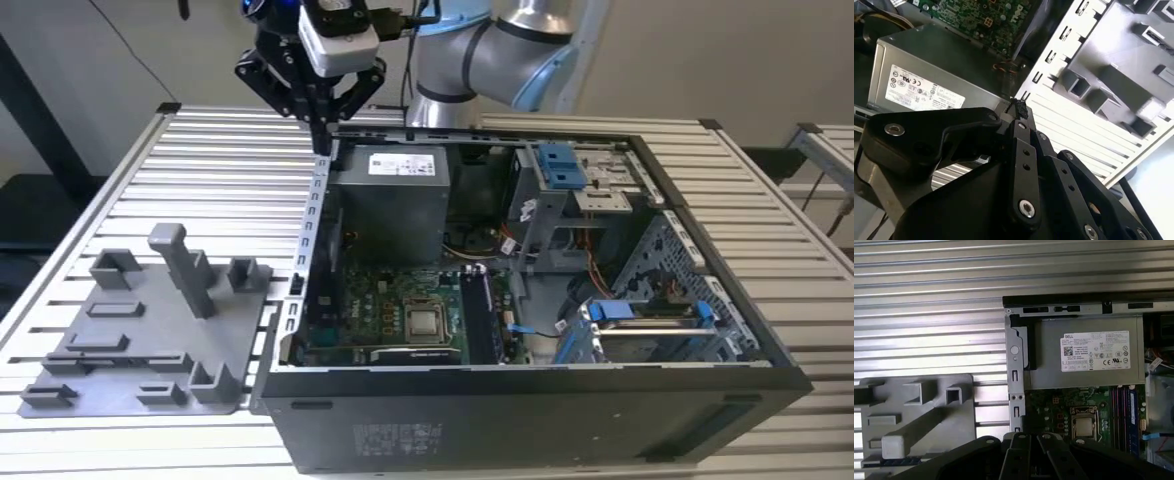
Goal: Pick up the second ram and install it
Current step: 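Reach for the second ram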
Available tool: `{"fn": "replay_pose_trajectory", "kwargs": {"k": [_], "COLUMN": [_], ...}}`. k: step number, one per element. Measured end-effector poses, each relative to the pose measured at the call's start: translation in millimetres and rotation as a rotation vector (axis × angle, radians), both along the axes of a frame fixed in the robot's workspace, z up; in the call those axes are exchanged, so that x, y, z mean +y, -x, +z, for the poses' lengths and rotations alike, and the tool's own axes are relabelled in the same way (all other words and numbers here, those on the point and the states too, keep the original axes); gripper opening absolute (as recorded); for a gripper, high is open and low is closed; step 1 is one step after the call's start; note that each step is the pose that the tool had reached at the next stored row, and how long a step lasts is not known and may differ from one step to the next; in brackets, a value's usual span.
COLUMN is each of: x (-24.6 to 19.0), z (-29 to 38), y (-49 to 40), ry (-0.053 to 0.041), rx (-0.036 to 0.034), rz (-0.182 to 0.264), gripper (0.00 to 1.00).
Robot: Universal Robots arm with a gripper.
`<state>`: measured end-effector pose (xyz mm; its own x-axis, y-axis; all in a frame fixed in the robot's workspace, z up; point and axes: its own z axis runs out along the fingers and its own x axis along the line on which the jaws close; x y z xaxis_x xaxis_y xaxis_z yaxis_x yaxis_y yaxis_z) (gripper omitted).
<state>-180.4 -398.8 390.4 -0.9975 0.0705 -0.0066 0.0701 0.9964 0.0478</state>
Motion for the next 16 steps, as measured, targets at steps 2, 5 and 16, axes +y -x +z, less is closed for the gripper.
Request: {"fn": "replay_pose_trajectory", "kwargs": {"k": [2,5,16], "x": [0.0,0.0,0.0], "z": [-0.1,-0.2,-0.4], "y": [3.6,10.4,36.0], "ry": [0.0,0.0,0.0], "rx": [0.0,0.0,0.0004], "rz": [0.0,0.0,0.001], "gripper": [0.11,0.11,0.11]}}
